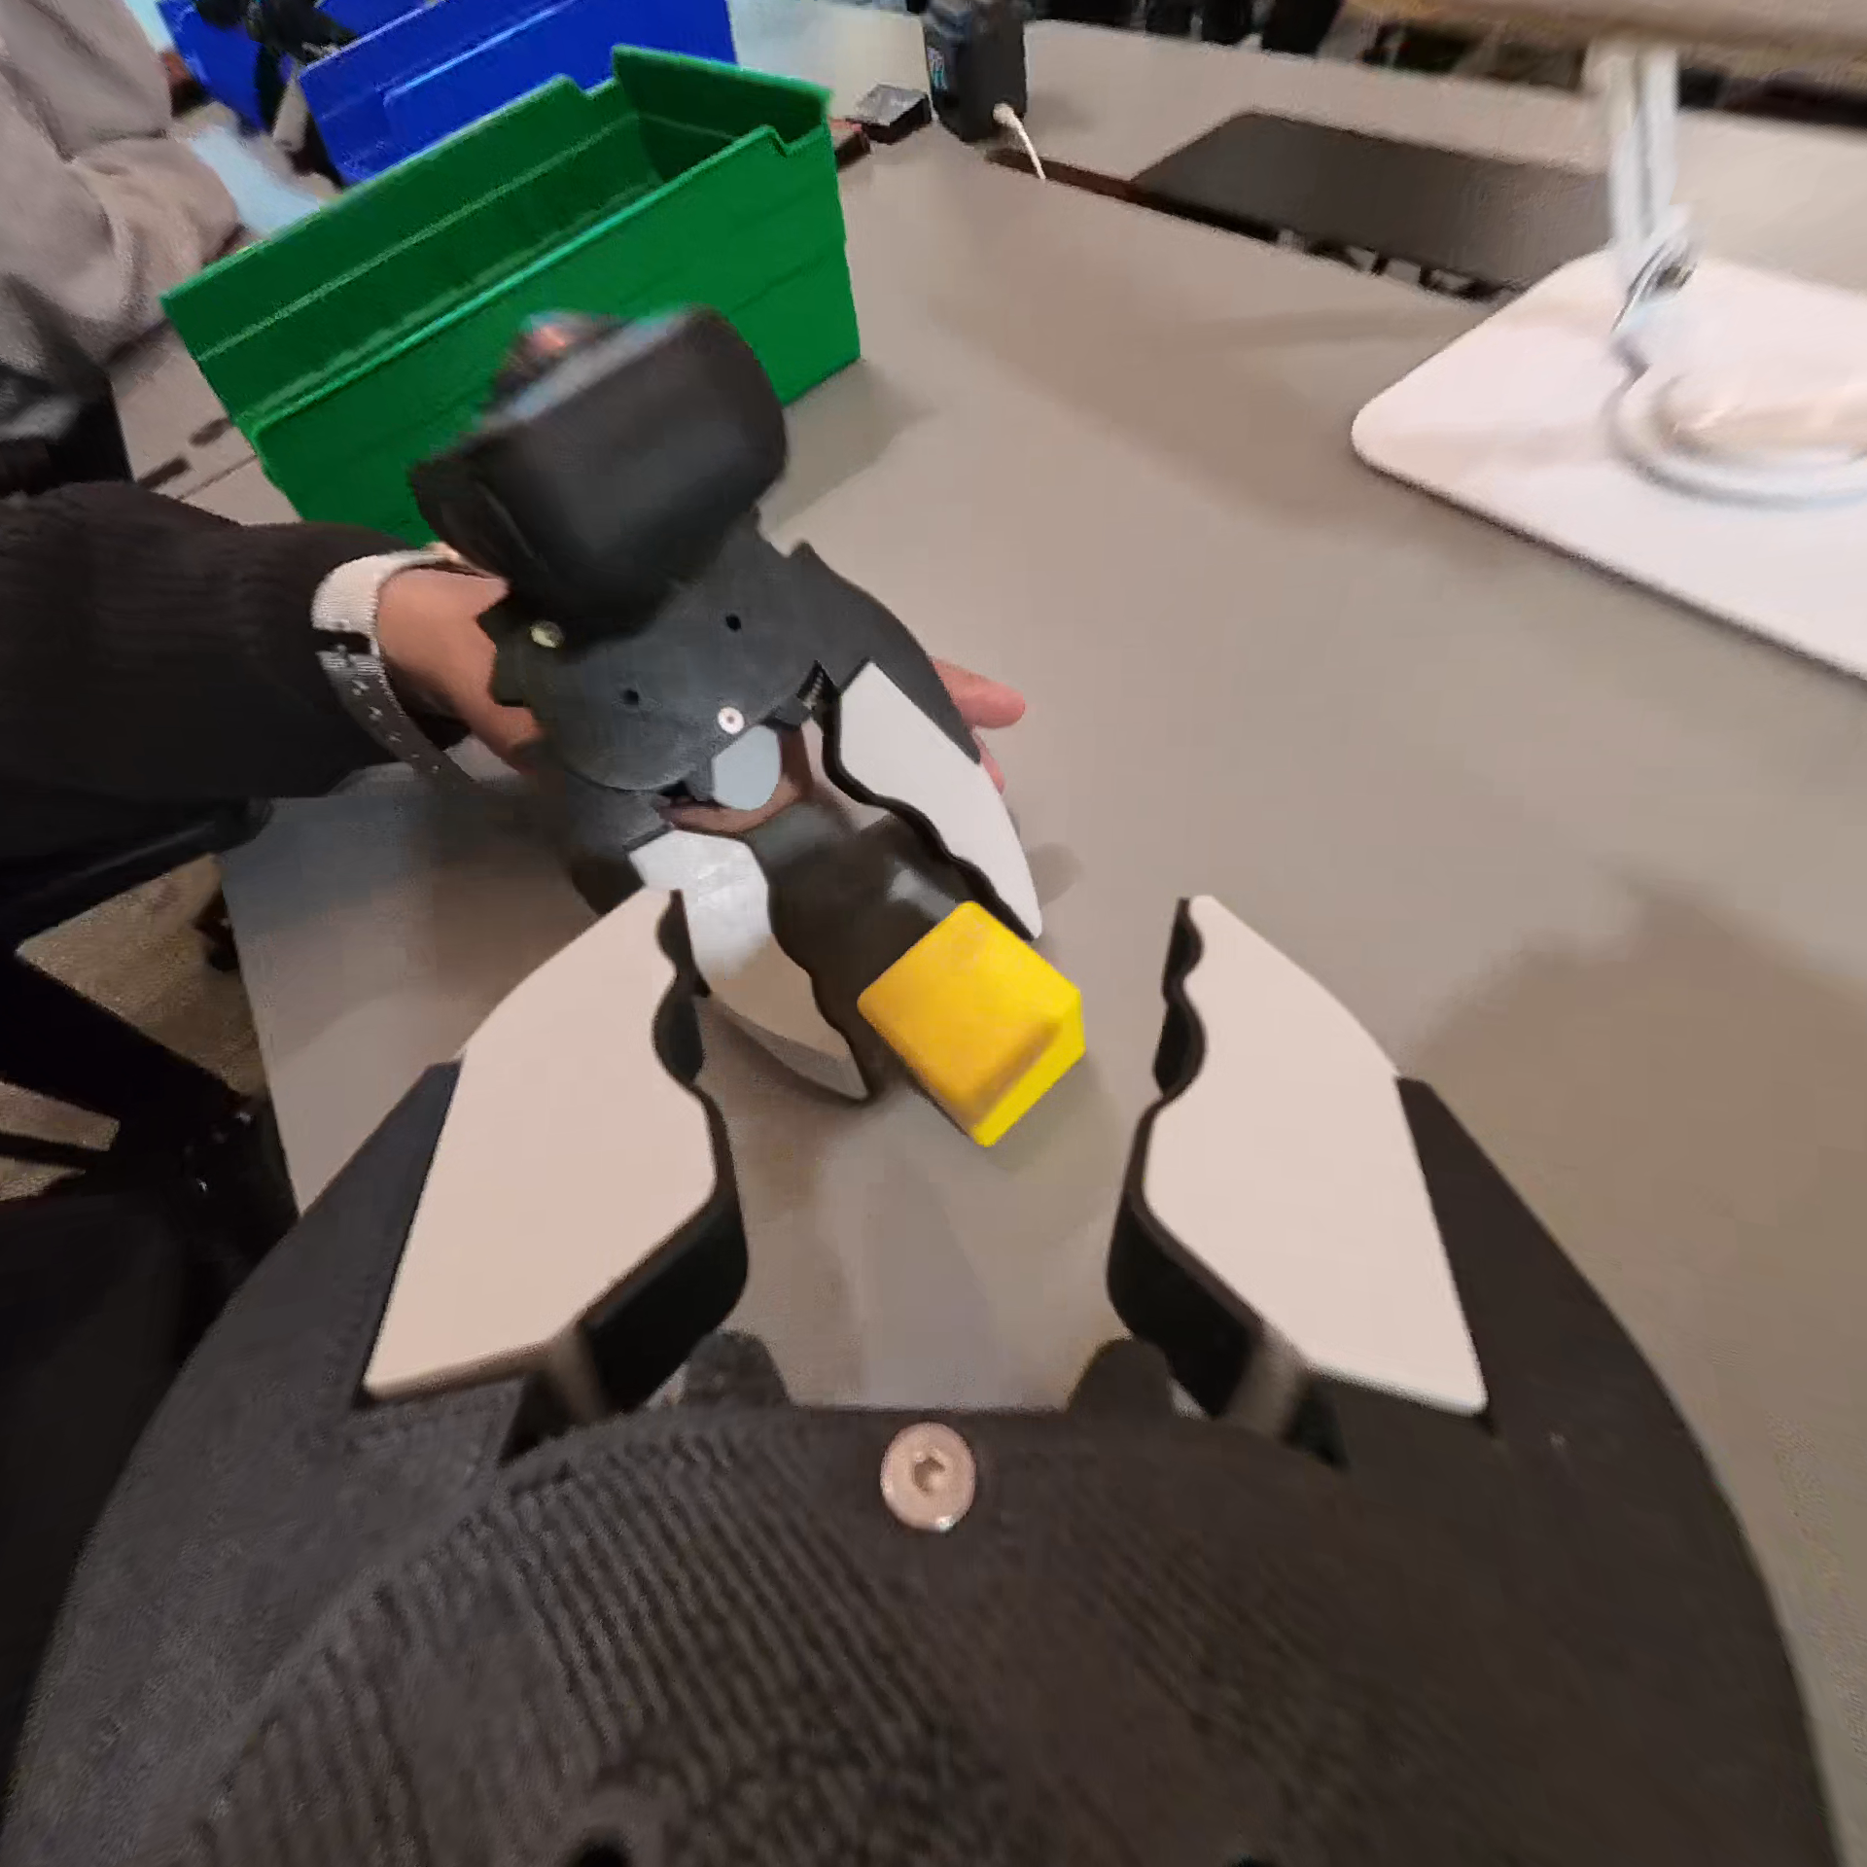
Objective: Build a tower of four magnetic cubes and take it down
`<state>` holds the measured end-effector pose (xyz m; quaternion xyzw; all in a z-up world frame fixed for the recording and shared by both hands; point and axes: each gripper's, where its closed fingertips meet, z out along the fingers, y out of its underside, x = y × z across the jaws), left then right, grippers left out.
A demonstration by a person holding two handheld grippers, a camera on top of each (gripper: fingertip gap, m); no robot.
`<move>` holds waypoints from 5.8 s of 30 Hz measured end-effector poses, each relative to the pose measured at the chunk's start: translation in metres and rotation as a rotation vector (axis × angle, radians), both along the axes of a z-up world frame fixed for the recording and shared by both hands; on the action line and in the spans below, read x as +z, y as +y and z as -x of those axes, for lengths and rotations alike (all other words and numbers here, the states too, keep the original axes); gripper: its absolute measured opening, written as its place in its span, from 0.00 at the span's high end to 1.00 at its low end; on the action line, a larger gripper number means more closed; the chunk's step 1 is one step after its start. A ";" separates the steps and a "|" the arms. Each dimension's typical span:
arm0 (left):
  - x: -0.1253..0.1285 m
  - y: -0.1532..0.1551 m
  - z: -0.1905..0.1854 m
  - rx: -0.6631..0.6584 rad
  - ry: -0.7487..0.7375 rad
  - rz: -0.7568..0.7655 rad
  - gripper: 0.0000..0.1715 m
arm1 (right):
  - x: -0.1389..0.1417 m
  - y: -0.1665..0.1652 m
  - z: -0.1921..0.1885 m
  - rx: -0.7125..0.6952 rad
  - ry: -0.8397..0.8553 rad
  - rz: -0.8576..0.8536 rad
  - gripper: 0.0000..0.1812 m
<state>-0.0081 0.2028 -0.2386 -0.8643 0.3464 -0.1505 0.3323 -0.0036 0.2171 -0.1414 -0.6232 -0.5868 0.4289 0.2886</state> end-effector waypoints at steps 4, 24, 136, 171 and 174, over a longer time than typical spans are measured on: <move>-0.001 -0.002 0.001 -0.015 0.011 -0.003 0.61 | -0.039 -0.001 0.009 -0.027 -0.057 0.009 0.50; -0.001 -0.009 0.003 -0.059 0.018 -0.005 0.59 | -0.054 -0.004 0.014 0.024 -0.040 -0.133 0.66; -0.002 -0.007 0.002 -0.050 0.027 -0.011 0.58 | -0.048 0.204 -0.291 -0.785 -0.668 -0.312 0.65; -0.002 -0.005 0.001 -0.041 0.027 -0.010 0.57 | 0.011 0.210 -0.253 -0.810 -0.228 -0.360 0.77; -0.002 -0.003 0.001 -0.030 0.027 -0.010 0.57 | 0.039 0.211 -0.246 -0.849 -0.071 -0.505 0.82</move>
